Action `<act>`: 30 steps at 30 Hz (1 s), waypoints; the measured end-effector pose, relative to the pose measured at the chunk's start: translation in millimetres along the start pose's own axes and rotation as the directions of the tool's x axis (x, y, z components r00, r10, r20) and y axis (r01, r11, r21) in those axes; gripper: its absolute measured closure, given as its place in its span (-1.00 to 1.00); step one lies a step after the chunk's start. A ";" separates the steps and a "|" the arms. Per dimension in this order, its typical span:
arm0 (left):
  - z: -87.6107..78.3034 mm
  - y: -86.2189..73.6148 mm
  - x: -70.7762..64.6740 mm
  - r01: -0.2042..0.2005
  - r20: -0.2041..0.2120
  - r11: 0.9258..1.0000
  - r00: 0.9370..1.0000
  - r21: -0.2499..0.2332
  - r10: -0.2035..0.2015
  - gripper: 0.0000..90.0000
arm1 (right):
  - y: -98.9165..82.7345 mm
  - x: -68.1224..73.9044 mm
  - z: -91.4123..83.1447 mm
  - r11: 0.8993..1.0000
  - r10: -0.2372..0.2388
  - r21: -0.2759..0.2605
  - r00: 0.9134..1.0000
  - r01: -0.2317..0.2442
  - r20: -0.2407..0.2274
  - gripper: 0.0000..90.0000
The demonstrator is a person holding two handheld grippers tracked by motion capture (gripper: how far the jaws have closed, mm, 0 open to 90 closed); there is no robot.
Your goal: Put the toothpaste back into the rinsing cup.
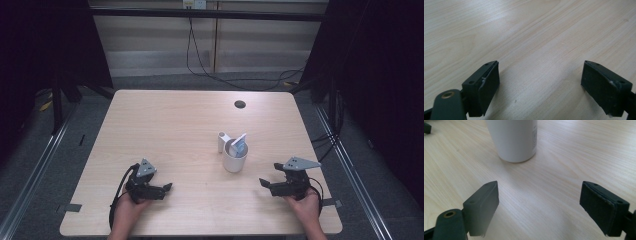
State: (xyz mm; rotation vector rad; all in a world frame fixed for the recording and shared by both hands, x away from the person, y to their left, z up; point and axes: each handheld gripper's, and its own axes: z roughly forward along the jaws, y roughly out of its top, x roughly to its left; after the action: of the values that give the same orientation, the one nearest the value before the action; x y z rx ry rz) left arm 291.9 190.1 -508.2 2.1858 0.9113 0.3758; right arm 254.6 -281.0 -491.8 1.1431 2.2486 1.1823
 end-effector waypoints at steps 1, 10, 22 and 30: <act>0.0 0.0 0.0 0.000 0.000 1.000 1.000 0.000 0.000 -0.67 | -1.0 -0.3 -0.3 1.000 -0.001 0.004 1.000 0.001 0.000 -0.66; 0.0 0.0 0.0 0.000 0.000 1.000 1.000 0.000 0.000 -0.67 | -9.7 -2.7 -2.4 0.999 -0.008 0.040 1.000 0.008 0.015 -0.66; 0.0 0.0 0.1 -0.001 -0.001 1.000 1.000 0.000 0.001 -0.67 | -19.0 -8.1 -8.8 0.998 0.003 0.062 0.999 -0.005 0.035 -0.66; 0.0 0.0 0.0 -0.001 -0.001 1.000 1.000 0.000 0.001 -0.67 | -24.5 -9.1 -8.6 0.997 -0.003 0.079 0.999 -0.001 0.051 -0.66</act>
State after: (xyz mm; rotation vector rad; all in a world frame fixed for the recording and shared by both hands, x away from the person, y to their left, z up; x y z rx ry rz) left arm 291.9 190.1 -508.2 2.1860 0.9110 0.3768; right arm 242.7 -300.5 -507.0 1.1884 2.2757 1.0604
